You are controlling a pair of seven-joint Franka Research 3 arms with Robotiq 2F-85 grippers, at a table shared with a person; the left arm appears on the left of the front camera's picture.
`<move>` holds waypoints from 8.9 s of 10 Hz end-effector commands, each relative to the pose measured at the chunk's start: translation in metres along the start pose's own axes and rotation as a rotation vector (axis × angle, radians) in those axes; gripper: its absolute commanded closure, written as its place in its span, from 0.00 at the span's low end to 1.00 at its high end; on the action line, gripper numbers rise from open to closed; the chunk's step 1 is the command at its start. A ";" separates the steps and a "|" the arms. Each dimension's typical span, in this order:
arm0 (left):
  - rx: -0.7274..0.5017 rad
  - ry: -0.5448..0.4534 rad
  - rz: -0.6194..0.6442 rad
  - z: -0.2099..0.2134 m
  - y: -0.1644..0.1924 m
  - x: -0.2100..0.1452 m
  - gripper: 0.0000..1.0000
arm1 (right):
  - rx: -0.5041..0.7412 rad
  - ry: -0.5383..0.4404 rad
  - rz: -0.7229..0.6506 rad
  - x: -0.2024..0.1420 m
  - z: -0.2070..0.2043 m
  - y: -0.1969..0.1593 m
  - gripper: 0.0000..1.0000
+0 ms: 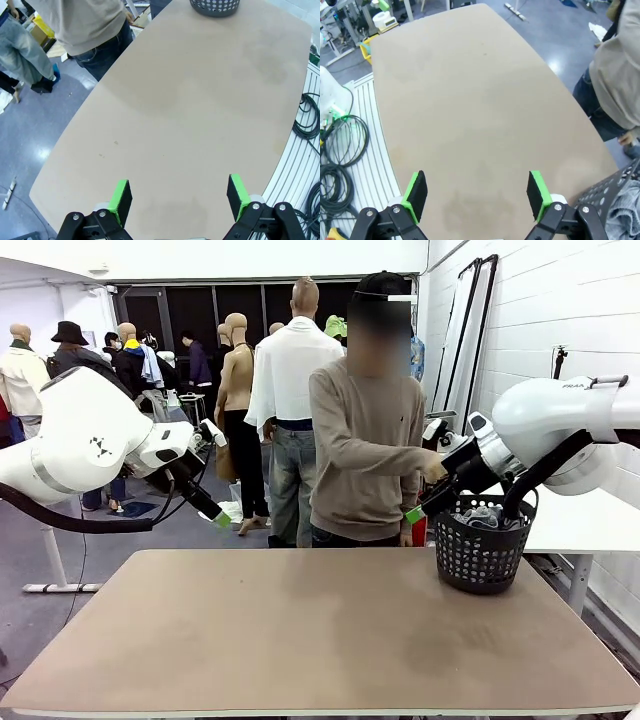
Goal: Fold the training pants.
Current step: Grab both ends of the Training pants handed by a person.
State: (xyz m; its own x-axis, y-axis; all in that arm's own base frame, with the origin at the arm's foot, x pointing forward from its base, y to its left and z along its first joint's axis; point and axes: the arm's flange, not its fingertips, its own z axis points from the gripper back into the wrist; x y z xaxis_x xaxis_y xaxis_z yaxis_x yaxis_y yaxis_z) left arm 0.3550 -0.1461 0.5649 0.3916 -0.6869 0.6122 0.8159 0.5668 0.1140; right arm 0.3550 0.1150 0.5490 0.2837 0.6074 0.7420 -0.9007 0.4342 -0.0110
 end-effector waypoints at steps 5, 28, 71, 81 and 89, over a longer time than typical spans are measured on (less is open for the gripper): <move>-0.011 0.003 -0.014 0.002 0.000 0.000 0.00 | 0.022 -0.023 0.011 -0.001 -0.001 -0.002 0.00; -0.011 0.003 -0.014 0.002 0.000 0.000 0.00 | 0.022 -0.023 0.011 -0.001 -0.001 -0.002 0.00; -0.011 0.003 -0.014 0.002 0.000 0.000 0.00 | 0.022 -0.023 0.011 -0.001 -0.001 -0.002 0.00; -0.011 0.003 -0.014 0.002 0.000 0.000 0.00 | 0.022 -0.023 0.011 -0.001 -0.001 -0.002 0.00; -0.011 0.003 -0.014 0.002 0.000 0.000 0.00 | 0.022 -0.023 0.011 -0.001 -0.001 -0.002 0.00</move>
State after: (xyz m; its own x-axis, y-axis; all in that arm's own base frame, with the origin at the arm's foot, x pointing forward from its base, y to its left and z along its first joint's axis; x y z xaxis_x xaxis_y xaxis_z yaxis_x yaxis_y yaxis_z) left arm 0.3550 -0.1461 0.5649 0.3915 -0.6871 0.6121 0.8161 0.5666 0.1141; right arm 0.3541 0.1138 0.5492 0.2815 0.6096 0.7411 -0.9011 0.4334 -0.0143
